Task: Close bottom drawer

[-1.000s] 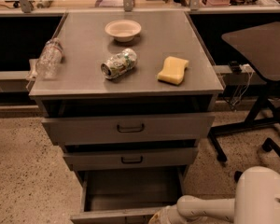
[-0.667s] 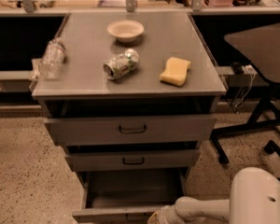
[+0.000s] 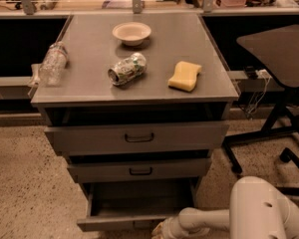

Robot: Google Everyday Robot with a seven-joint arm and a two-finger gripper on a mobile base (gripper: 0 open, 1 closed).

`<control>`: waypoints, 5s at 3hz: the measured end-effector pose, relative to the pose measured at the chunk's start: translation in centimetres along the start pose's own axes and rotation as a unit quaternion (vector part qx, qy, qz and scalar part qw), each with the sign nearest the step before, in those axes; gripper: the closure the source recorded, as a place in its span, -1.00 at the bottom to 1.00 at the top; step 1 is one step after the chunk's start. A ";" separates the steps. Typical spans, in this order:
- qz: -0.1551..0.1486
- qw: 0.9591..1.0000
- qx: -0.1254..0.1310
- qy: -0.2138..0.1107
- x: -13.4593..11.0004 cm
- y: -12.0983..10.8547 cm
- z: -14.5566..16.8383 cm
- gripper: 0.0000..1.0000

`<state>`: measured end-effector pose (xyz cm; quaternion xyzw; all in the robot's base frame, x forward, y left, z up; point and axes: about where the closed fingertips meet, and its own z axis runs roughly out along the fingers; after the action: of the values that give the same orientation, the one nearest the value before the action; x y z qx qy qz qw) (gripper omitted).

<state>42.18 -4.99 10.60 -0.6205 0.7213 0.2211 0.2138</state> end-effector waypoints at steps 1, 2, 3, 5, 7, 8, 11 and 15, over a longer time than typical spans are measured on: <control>0.000 1.000 0.000 0.000 0.0 0.0 0.0 -0.86; 0.001 1.000 0.001 0.000 0.0 -0.3 1.0 -1.00; 0.020 0.999 -0.030 -0.017 -2.3 0.9 4.5 -1.00; 0.045 0.963 -0.256 -0.067 -9.2 14.9 20.9 -1.00; 0.058 0.952 -0.293 -0.072 -9.7 17.8 22.1 -1.00; 0.050 0.956 -0.279 -0.076 -9.9 17.5 19.9 -0.63; -0.020 0.987 -0.128 -0.090 -11.5 12.2 6.2 0.93; -0.048 0.989 0.085 -0.109 -6.2 -1.4 -2.0 1.00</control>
Offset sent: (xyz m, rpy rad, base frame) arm 0.3529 0.3078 -0.4281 0.0241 -0.0638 -0.1773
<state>44.39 -1.36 15.76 -0.6059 0.6793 0.2150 0.3539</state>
